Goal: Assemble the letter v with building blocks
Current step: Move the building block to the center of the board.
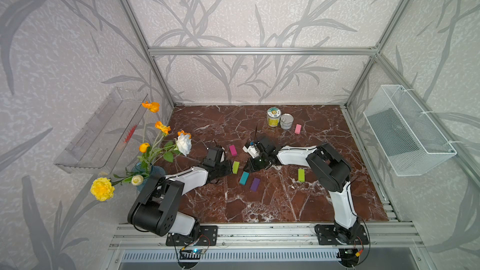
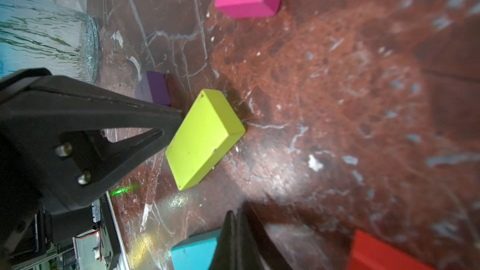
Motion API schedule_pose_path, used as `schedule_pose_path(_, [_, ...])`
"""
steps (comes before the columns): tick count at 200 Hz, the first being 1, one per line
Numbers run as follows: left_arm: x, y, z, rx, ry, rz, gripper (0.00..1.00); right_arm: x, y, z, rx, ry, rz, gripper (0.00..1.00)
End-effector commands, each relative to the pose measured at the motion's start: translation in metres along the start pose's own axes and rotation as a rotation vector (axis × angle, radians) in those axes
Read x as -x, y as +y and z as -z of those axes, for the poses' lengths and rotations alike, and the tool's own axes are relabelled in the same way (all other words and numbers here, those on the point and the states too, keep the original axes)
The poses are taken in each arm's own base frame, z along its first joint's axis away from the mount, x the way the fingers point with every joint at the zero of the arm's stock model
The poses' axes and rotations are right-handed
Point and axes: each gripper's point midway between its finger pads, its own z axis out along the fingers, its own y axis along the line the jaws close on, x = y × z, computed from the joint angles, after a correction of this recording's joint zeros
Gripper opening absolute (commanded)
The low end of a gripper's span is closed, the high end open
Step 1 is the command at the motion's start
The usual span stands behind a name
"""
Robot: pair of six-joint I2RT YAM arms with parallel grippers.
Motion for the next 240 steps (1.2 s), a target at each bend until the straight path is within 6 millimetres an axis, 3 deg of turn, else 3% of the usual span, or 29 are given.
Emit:
schedule_pose_path(1, [-0.023,0.008,0.001,0.024,0.066,0.013,0.00,0.002,0.007,0.001,0.009,-0.009,0.004,0.01])
schedule_pose_path(90, [-0.024,-0.004,-0.013,-0.035,0.093,0.005,0.00,0.012,0.000,-0.008,-0.033,0.004,0.013,0.01])
schedule_pose_path(240, [-0.020,-0.007,-0.023,-0.032,0.110,0.014,0.00,0.025,-0.017,-0.015,-0.148,0.042,0.077,0.01])
